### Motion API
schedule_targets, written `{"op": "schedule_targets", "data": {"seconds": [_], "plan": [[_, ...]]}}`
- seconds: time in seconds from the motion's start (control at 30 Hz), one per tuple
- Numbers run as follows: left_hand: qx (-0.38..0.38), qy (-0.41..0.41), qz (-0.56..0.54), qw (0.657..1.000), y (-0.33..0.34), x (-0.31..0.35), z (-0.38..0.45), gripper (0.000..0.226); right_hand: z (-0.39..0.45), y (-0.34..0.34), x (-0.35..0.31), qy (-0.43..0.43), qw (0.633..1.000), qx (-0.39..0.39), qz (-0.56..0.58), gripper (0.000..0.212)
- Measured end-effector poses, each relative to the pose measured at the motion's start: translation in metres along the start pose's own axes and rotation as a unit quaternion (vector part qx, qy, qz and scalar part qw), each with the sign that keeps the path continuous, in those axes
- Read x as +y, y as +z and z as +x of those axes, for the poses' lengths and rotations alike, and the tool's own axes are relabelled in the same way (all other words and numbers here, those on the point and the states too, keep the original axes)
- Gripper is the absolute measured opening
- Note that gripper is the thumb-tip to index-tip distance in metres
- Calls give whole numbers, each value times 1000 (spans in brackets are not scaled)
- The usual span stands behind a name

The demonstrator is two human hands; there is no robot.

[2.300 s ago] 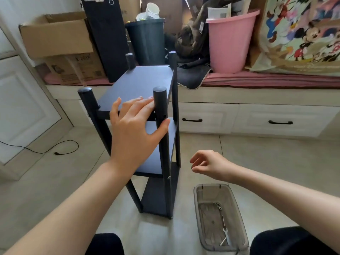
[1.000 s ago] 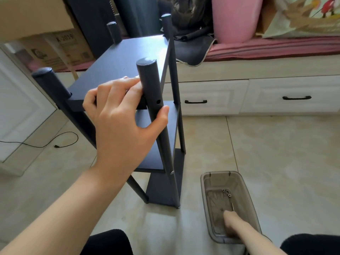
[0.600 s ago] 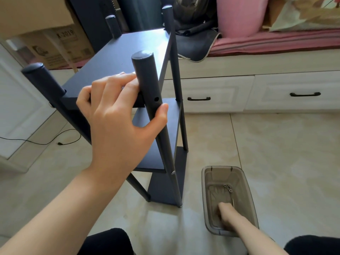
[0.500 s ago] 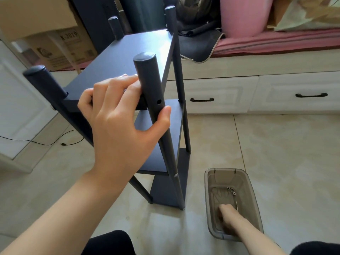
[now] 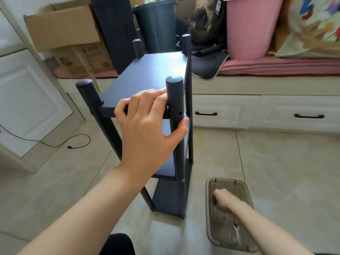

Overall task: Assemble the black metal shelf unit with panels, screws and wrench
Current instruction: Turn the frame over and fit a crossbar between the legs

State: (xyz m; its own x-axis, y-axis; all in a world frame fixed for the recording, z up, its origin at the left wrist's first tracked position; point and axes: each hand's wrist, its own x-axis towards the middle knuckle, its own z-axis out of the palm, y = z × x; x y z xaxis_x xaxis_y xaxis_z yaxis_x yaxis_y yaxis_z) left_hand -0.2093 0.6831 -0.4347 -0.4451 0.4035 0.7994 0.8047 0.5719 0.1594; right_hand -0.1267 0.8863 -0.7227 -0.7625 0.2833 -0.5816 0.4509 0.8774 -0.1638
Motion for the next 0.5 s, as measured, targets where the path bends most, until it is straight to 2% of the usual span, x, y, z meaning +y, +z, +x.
{"op": "schedule_targets", "data": {"seconds": [0.13, 0.27, 0.33, 0.4, 0.47, 0.5], "plan": [[-46, -6, -21, 999, -11, 0, 1, 49, -35, -57, -17, -52, 997, 5, -59, 29], [-65, -21, -74, 995, -25, 0, 2, 54, -89, -114, -41, -138, 987, 67, -56, 26], [-49, -46, -134, 989, -32, 0, 2, 52, -118, -136, -48, -180, 977, 111, -11, 21], [-15, -84, -198, 977, -40, 2, 1, 39, -148, -153, -52, -216, 959, 161, 82, 13], [34, -125, -230, 965, -47, 6, 0, 17, -176, -167, -56, -251, 921, 226, 196, 8], [48, -156, -247, 955, -50, 7, 0, 13, -189, -172, -58, -267, 893, 261, 250, 8]]}}
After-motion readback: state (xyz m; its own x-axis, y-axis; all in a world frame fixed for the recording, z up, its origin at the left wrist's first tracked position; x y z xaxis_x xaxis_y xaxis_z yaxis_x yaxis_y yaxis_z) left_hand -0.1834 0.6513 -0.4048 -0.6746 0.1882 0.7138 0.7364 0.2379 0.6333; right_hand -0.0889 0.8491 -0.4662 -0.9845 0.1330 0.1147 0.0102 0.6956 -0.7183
